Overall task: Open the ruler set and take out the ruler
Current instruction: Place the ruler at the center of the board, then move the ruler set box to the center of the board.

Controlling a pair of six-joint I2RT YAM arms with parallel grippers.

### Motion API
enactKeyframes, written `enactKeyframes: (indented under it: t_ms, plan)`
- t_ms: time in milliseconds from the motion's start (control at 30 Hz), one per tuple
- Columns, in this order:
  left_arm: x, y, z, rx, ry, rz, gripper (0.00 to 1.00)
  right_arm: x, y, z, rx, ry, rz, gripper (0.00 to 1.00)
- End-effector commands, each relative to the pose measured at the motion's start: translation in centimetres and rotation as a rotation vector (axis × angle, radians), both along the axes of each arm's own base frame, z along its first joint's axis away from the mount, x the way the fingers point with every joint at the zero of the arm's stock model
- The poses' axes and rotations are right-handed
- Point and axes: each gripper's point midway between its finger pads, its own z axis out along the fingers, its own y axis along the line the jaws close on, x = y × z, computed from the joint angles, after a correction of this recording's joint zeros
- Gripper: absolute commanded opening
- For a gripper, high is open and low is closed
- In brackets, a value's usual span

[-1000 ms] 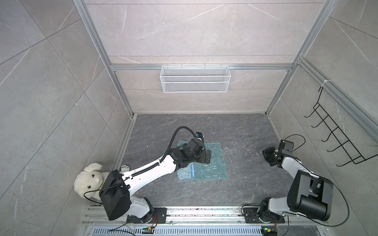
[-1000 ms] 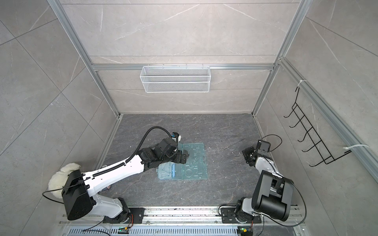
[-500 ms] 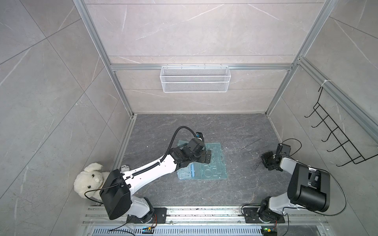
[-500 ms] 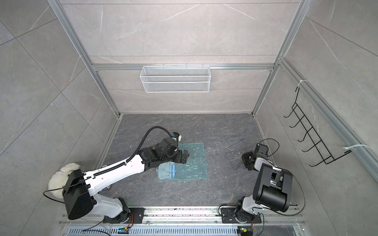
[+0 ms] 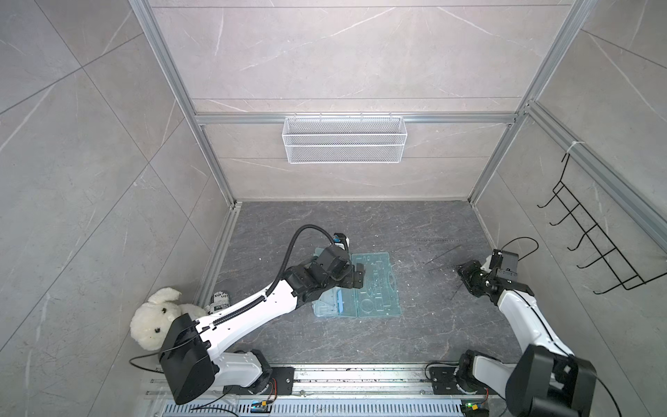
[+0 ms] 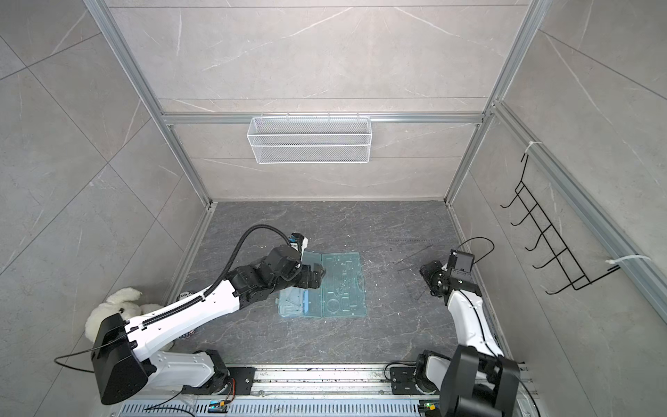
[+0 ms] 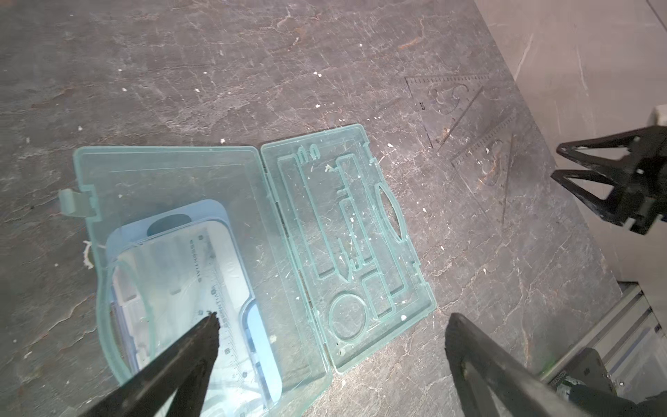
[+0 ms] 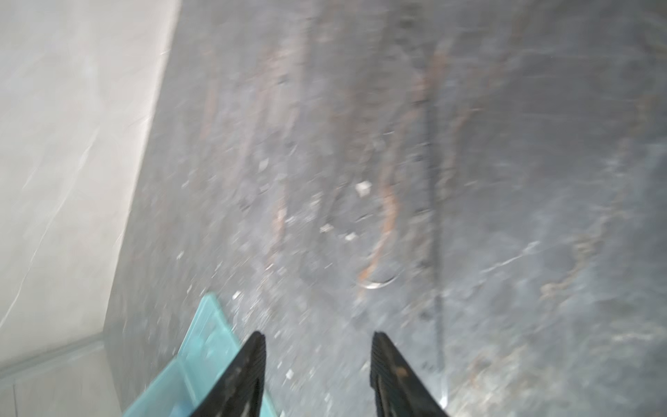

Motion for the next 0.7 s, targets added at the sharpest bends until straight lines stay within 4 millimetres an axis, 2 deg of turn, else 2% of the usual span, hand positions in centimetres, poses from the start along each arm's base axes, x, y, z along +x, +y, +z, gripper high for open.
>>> enactKeyframes:
  t_ms: [0, 100, 167, 300, 433, 600, 667]
  plan:
    - [0.8, 1.6, 0.9, -0.122, 0.031, 0.076, 0.99, -2.5, 4.7, 0.5, -0.027, 0.057, 0.217, 0.5]
    - [1.2, 3.7, 0.1, -0.211, 0.082, 0.141, 1.0, -3.7, 10.8, 0.5, -0.025, 0.074, 0.44, 0.47]
    - [1.4, 5.2, -0.1, -0.251, 0.104, 0.184, 1.0, -5.1, 15.0, -0.3, -0.036, 0.111, 0.593, 0.43]
    - [0.9, 7.5, -0.1, -0.248, 0.114, 0.236, 0.99, -8.4, 21.5, -2.5, -0.151, 0.199, 0.868, 0.36]
    - [-0.3, 10.3, -0.1, -0.229, 0.104, 0.313, 1.0, -11.4, 26.1, -4.4, -0.315, 0.245, 1.073, 0.32]
    - [-1.8, 14.7, 0.5, -0.196, 0.052, 0.465, 0.99, -14.8, 31.3, -6.7, -0.354, 0.224, 1.237, 0.33]
    - [-2.4, 15.9, 0.7, -0.19, 0.032, 0.503, 1.0, -15.9, 32.9, -7.8, -0.389, 0.22, 1.289, 0.34]
